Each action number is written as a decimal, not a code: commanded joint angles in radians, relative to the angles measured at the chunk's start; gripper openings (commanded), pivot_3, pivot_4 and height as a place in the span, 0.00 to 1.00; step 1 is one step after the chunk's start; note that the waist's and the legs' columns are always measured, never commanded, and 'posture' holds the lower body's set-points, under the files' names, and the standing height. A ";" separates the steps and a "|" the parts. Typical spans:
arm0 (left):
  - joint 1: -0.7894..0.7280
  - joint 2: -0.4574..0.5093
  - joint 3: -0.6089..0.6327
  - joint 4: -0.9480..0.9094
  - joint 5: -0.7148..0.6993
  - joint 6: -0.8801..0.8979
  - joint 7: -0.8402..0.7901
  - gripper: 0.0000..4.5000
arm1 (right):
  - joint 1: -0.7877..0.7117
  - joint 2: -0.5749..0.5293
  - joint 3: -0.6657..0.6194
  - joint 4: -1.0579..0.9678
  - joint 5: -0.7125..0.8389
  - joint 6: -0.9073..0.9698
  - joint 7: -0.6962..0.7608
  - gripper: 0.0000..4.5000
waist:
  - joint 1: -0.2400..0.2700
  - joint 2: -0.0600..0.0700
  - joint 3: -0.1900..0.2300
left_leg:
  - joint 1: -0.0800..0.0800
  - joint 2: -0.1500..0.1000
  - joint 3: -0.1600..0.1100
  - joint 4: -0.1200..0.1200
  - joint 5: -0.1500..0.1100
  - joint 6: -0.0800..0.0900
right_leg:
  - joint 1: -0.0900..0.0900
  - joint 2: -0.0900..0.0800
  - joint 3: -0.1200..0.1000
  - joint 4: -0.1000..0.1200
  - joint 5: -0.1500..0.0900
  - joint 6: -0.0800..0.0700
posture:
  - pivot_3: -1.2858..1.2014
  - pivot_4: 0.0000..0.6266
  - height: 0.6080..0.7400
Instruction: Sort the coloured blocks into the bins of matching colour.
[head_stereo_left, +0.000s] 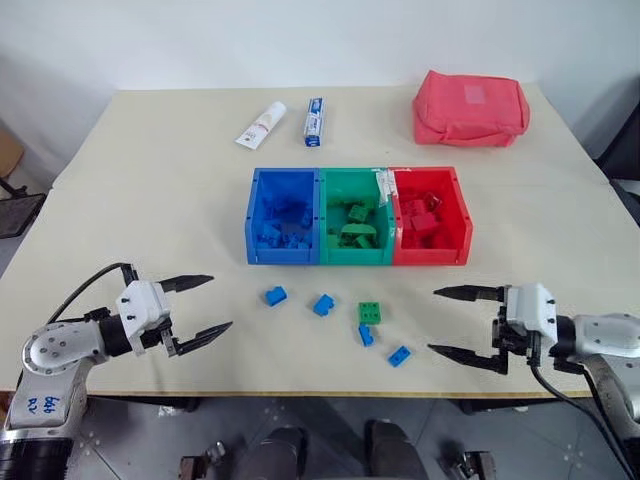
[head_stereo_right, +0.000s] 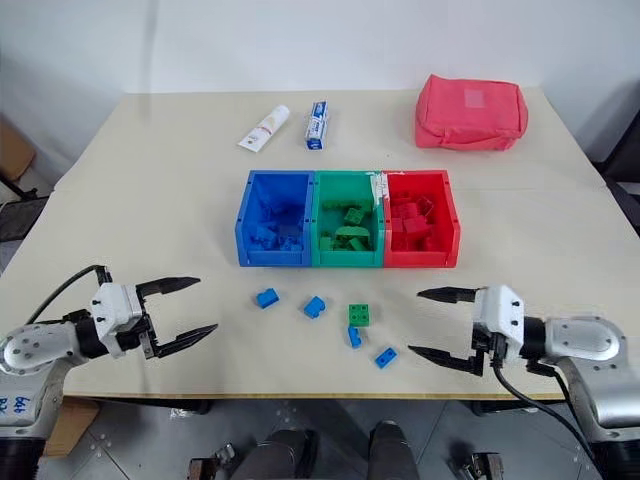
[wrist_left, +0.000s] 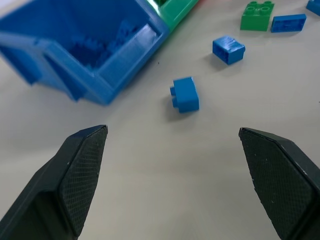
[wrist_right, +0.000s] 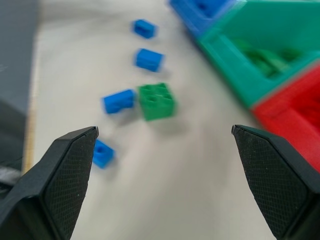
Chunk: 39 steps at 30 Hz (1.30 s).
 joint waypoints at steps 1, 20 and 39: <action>-0.025 -0.004 -0.028 -0.015 -0.005 -0.008 -0.011 0.99 | 0.011 -0.025 -0.033 0.001 0.008 -0.020 0.032 1.00 | 0.001 0.000 0.000 | 0.000 0.000 0.000 0.000 0.000 0.000 | 0.000 0.000 0.000 0.000 0.000 0.000 | 0.52 0.24 1.00; 0.011 -0.079 -0.264 -0.256 -0.026 0.129 -0.024 0.99 | -0.033 -0.128 0.110 0.015 -0.131 0.038 0.104 1.00 | 0.020 -0.001 0.000 | 0.001 0.004 0.003 0.001 -0.001 -0.002 | -0.001 0.002 -0.001 0.001 0.000 -0.002 | 0.52 0.24 1.00; 0.065 -0.072 -0.205 -0.314 -0.065 0.158 0.012 1.00 | -0.227 -0.002 0.357 0.115 -0.244 0.016 0.130 0.14 | 0.021 -0.002 0.001 | 0.001 0.005 0.002 0.002 -0.001 -0.003 | 0.000 0.003 -0.003 0.001 0.001 -0.003 | 0.52 0.24 1.00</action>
